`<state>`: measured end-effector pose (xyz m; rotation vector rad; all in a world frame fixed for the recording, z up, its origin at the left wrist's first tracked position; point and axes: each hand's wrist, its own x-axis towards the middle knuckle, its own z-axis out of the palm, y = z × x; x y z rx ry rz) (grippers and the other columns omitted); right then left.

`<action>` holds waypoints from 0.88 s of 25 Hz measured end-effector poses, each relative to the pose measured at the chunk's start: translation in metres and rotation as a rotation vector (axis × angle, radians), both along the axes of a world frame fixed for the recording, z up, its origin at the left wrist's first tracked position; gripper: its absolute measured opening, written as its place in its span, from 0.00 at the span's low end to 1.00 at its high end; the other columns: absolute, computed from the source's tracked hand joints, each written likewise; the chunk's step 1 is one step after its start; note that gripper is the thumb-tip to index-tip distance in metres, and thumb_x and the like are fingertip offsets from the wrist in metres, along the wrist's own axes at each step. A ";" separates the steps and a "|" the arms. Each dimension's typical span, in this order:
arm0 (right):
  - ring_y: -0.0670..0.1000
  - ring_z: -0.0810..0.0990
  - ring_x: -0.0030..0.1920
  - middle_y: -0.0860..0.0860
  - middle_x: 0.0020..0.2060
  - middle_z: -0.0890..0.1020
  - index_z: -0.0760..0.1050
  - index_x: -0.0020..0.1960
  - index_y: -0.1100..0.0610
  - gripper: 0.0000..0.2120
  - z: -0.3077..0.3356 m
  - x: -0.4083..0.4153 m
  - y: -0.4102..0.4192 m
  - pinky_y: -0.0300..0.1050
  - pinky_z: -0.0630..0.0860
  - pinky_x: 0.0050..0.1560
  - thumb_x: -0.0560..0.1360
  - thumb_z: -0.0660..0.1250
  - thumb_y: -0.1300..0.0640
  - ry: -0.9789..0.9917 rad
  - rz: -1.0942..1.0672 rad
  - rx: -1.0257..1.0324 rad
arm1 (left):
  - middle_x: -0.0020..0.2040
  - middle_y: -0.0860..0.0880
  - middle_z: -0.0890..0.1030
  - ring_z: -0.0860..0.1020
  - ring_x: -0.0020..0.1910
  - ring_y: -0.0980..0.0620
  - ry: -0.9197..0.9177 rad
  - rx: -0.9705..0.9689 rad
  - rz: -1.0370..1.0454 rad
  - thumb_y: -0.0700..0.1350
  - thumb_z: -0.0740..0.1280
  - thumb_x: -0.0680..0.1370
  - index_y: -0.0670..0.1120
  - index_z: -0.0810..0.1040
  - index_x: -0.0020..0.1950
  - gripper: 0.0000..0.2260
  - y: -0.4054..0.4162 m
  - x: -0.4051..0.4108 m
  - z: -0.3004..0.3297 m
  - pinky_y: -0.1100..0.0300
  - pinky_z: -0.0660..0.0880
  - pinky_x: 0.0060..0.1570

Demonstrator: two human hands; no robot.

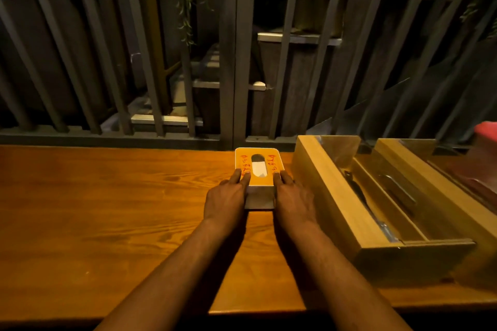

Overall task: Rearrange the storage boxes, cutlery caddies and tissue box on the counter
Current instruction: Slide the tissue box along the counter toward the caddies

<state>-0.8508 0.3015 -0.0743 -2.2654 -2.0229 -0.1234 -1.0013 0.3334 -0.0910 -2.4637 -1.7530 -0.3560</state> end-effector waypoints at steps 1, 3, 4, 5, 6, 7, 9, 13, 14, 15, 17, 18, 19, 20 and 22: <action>0.61 0.64 0.74 0.54 0.79 0.56 0.50 0.79 0.53 0.34 0.000 0.000 0.012 0.58 0.70 0.66 0.78 0.64 0.58 0.012 -0.010 -0.010 | 0.80 0.48 0.56 0.75 0.65 0.44 0.000 0.002 0.005 0.48 0.70 0.76 0.54 0.54 0.79 0.36 0.014 0.002 0.000 0.51 0.78 0.52; 0.61 0.66 0.72 0.53 0.79 0.53 0.47 0.79 0.52 0.37 -0.001 0.003 0.035 0.58 0.73 0.63 0.77 0.65 0.61 0.018 -0.023 -0.029 | 0.80 0.48 0.56 0.76 0.63 0.44 0.000 -0.014 0.013 0.48 0.70 0.76 0.53 0.54 0.79 0.36 0.038 0.007 -0.001 0.50 0.78 0.52; 0.61 0.69 0.71 0.53 0.79 0.51 0.47 0.79 0.52 0.39 0.000 0.004 0.045 0.57 0.74 0.60 0.76 0.65 0.62 0.020 -0.033 -0.048 | 0.80 0.47 0.56 0.77 0.63 0.43 0.002 -0.023 0.018 0.48 0.71 0.76 0.53 0.54 0.79 0.37 0.047 0.011 -0.001 0.50 0.78 0.52; 0.61 0.71 0.69 0.52 0.80 0.50 0.46 0.79 0.52 0.41 0.000 0.006 0.053 0.56 0.75 0.58 0.75 0.67 0.63 0.018 -0.040 -0.067 | 0.80 0.47 0.56 0.77 0.62 0.43 0.007 -0.025 0.023 0.48 0.71 0.76 0.53 0.54 0.79 0.36 0.055 0.014 -0.002 0.49 0.78 0.52; 0.61 0.73 0.67 0.52 0.80 0.50 0.46 0.79 0.51 0.42 0.000 0.007 0.060 0.55 0.76 0.57 0.74 0.68 0.63 0.013 -0.042 -0.078 | 0.80 0.47 0.57 0.77 0.62 0.43 0.015 -0.015 0.026 0.48 0.70 0.76 0.53 0.55 0.79 0.36 0.062 0.017 -0.002 0.50 0.78 0.51; 0.60 0.74 0.65 0.52 0.80 0.49 0.46 0.79 0.51 0.43 -0.001 0.010 0.070 0.55 0.76 0.56 0.74 0.69 0.63 0.013 -0.039 -0.079 | 0.80 0.47 0.58 0.77 0.62 0.43 0.023 -0.001 0.028 0.49 0.70 0.76 0.53 0.55 0.79 0.35 0.071 0.020 -0.002 0.50 0.78 0.51; 0.60 0.76 0.63 0.52 0.80 0.49 0.45 0.79 0.51 0.45 -0.003 0.015 0.087 0.53 0.77 0.53 0.73 0.70 0.63 0.034 -0.033 -0.067 | 0.80 0.48 0.58 0.77 0.62 0.44 0.019 0.004 0.037 0.49 0.69 0.77 0.53 0.55 0.79 0.35 0.088 0.024 -0.002 0.51 0.79 0.50; 0.59 0.77 0.61 0.52 0.80 0.46 0.42 0.79 0.52 0.47 -0.010 0.020 0.106 0.51 0.77 0.51 0.73 0.70 0.62 0.032 -0.016 -0.078 | 0.80 0.48 0.57 0.77 0.62 0.44 0.043 -0.048 0.066 0.49 0.71 0.75 0.54 0.53 0.79 0.38 0.108 0.030 -0.004 0.50 0.79 0.51; 0.59 0.77 0.60 0.53 0.80 0.46 0.41 0.79 0.52 0.48 -0.012 0.020 0.108 0.50 0.78 0.50 0.72 0.71 0.62 0.032 -0.020 -0.077 | 0.80 0.48 0.56 0.77 0.62 0.44 0.043 -0.056 0.069 0.50 0.71 0.75 0.54 0.52 0.79 0.39 0.109 0.030 -0.005 0.50 0.79 0.51; 0.59 0.78 0.59 0.53 0.80 0.46 0.41 0.79 0.52 0.48 -0.014 0.020 0.110 0.50 0.78 0.48 0.72 0.71 0.61 0.028 -0.018 -0.069 | 0.80 0.48 0.57 0.77 0.62 0.44 0.042 -0.051 0.072 0.50 0.71 0.75 0.54 0.52 0.79 0.39 0.111 0.031 -0.006 0.50 0.79 0.52; 0.58 0.79 0.57 0.53 0.80 0.46 0.41 0.79 0.52 0.49 -0.015 0.022 0.113 0.49 0.78 0.46 0.72 0.72 0.61 0.015 -0.011 -0.060 | 0.80 0.48 0.57 0.77 0.62 0.44 0.036 -0.038 0.077 0.51 0.71 0.75 0.54 0.52 0.79 0.38 0.115 0.031 -0.009 0.50 0.79 0.51; 0.58 0.79 0.57 0.53 0.80 0.45 0.41 0.79 0.52 0.49 -0.015 0.022 0.114 0.49 0.78 0.46 0.72 0.72 0.61 0.003 -0.009 -0.072 | 0.80 0.48 0.57 0.77 0.62 0.44 0.041 -0.038 0.075 0.51 0.71 0.75 0.54 0.52 0.79 0.38 0.116 0.031 -0.010 0.50 0.79 0.51; 0.58 0.79 0.57 0.53 0.80 0.45 0.40 0.79 0.52 0.49 -0.014 0.022 0.114 0.49 0.79 0.47 0.72 0.72 0.61 -0.006 -0.008 -0.095 | 0.80 0.47 0.57 0.77 0.61 0.44 0.053 -0.041 0.072 0.51 0.71 0.75 0.54 0.53 0.79 0.38 0.117 0.031 -0.011 0.51 0.79 0.51; 0.58 0.78 0.58 0.53 0.80 0.44 0.39 0.79 0.52 0.50 -0.012 0.021 0.114 0.49 0.79 0.48 0.72 0.72 0.61 -0.014 -0.005 -0.122 | 0.80 0.47 0.58 0.78 0.61 0.44 0.066 -0.039 0.067 0.51 0.72 0.75 0.54 0.53 0.79 0.38 0.119 0.030 -0.012 0.51 0.79 0.50; 0.59 0.77 0.61 0.53 0.80 0.43 0.38 0.79 0.53 0.51 -0.003 0.020 0.119 0.50 0.79 0.51 0.71 0.72 0.59 -0.035 0.006 -0.174 | 0.79 0.46 0.59 0.78 0.60 0.44 0.095 -0.021 0.053 0.51 0.71 0.75 0.52 0.54 0.79 0.38 0.123 0.030 -0.006 0.51 0.78 0.49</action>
